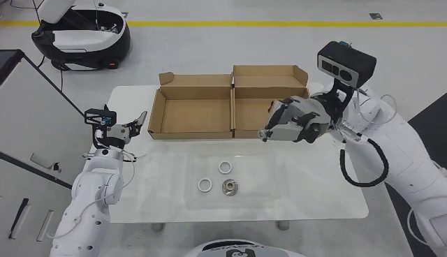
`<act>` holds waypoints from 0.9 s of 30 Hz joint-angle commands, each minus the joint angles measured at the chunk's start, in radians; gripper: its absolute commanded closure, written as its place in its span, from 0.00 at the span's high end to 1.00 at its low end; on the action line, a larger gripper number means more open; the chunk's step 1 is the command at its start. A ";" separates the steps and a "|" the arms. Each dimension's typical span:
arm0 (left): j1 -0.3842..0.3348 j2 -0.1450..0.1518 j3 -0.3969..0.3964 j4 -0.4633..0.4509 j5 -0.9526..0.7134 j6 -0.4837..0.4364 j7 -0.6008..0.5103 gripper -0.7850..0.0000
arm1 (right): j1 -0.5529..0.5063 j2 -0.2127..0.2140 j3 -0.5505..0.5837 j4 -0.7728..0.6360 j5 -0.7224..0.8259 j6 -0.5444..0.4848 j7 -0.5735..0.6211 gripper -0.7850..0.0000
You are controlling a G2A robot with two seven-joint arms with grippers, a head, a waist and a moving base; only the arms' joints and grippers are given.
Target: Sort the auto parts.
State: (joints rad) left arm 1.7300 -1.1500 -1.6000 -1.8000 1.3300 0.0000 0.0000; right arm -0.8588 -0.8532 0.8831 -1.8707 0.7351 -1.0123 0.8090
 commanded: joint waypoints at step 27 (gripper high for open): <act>0.000 0.000 0.000 0.000 0.000 0.000 0.000 1.00 | -0.068 -0.123 0.085 -0.004 -0.037 0.000 -0.001 0.00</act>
State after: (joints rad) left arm 1.7300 -1.1500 -1.6000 -1.8000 1.3300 0.0000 0.0000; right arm -0.9260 -0.9772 0.9686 -1.8709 0.6834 -1.0123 0.8083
